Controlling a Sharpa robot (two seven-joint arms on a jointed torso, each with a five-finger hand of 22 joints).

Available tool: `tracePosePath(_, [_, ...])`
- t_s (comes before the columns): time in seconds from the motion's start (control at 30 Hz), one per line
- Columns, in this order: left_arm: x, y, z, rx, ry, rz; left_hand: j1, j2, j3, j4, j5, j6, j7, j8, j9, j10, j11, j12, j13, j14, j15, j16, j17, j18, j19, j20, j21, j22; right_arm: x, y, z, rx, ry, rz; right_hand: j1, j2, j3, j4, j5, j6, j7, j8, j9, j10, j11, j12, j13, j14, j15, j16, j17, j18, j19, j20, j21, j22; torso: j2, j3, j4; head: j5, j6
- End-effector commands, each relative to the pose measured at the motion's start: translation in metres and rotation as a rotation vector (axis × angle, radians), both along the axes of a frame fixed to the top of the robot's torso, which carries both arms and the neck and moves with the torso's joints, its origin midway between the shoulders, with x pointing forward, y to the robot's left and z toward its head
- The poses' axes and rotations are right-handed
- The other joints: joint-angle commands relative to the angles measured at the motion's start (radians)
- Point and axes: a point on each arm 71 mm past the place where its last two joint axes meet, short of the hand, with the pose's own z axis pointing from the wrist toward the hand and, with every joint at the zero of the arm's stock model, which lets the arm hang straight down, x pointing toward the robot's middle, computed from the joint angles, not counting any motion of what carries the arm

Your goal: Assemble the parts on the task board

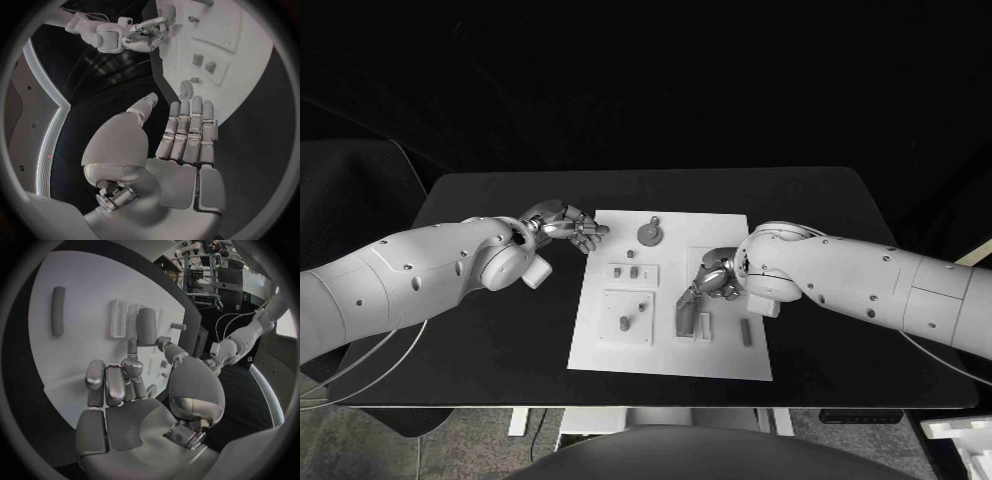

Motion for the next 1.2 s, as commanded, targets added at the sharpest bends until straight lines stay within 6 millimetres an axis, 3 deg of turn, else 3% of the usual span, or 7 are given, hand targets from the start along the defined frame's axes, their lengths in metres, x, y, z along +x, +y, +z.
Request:
tracePosePath(0.03, [0.0, -0.002, 0.0, -0.004, 0.006, -0.018, -0.008, 0.002, 0.001, 0.007, 0.002, -0.004, -0.003, -0.004, -0.001, -0.007, 0.001, -0.005, 0.0, -0.005, 0.003, -0.005, -0.002, 0.004, -0.007, -0.001, -0.006, 0.001, -0.004, 0.004, -0.006, -0.002, 0.003, 0.022, 0.085, 0.095, 0.023, -0.018, 0.004, 0.013, 0.017, -0.003, -0.001, -0.01, -0.001, 0.0, 0.002, -0.009, -0.003, 0.023, 0.001, 0.047, -0.005, -0.001, 0.136, 0.002, -0.001, 0.001, -0.0001, 0.001, 0.0])
tracePosePath(0.3, [-0.001, -0.003, -0.001, -0.002, 0.011, -0.02, -0.008, 0.002, 0.001, 0.007, 0.002, -0.004, -0.003, -0.004, -0.001, -0.007, 0.001, -0.005, 0.0, -0.005, 0.003, -0.005, -0.002, 0.004, -0.007, -0.001, -0.006, 0.001, -0.004, 0.002, -0.007, 0.003, 0.012, 0.022, 0.106, 0.135, 0.038, -0.021, 0.005, 0.014, 0.017, -0.002, 0.003, -0.011, 0.0, 0.002, 0.003, -0.012, -0.003, 0.024, 0.004, 0.047, -0.008, 0.0, 0.136, 0.004, 0.0, 0.0011, -0.0005, 0.001, 0.001])
tracePosePath(0.57, [-0.001, -0.003, -0.001, 0.001, 0.013, -0.022, -0.008, 0.002, 0.001, 0.007, 0.002, -0.004, -0.003, -0.004, -0.001, -0.007, 0.001, -0.005, 0.0, -0.005, 0.003, -0.005, -0.002, 0.004, -0.007, -0.001, -0.006, 0.001, -0.007, -0.003, -0.006, 0.021, 0.024, 0.012, 0.11, 0.119, 0.033, -0.03, 0.003, 0.012, 0.018, -0.003, 0.003, -0.013, 0.0, 0.003, 0.004, -0.014, -0.002, 0.025, 0.006, 0.047, -0.011, 0.001, 0.138, 0.006, 0.0, 0.0018, 0.0, 0.001, 0.004])
tracePosePath(1.2, [-0.002, -0.001, -0.004, 0.016, 0.031, -0.029, -0.009, 0.002, 0.0, 0.008, 0.002, -0.005, -0.003, -0.004, -0.001, -0.009, 0.001, -0.006, 0.0, -0.005, 0.003, -0.006, -0.002, 0.004, -0.008, -0.001, -0.006, 0.001, -0.007, -0.016, 0.004, 0.064, 0.058, -0.023, 0.111, 0.117, 0.032, -0.03, 0.003, 0.012, 0.018, -0.003, 0.004, -0.013, 0.0, 0.003, 0.005, -0.015, -0.002, 0.025, 0.006, 0.047, -0.011, 0.001, 0.138, 0.007, 0.0, 0.0014, -0.0001, 0.003, 0.007])
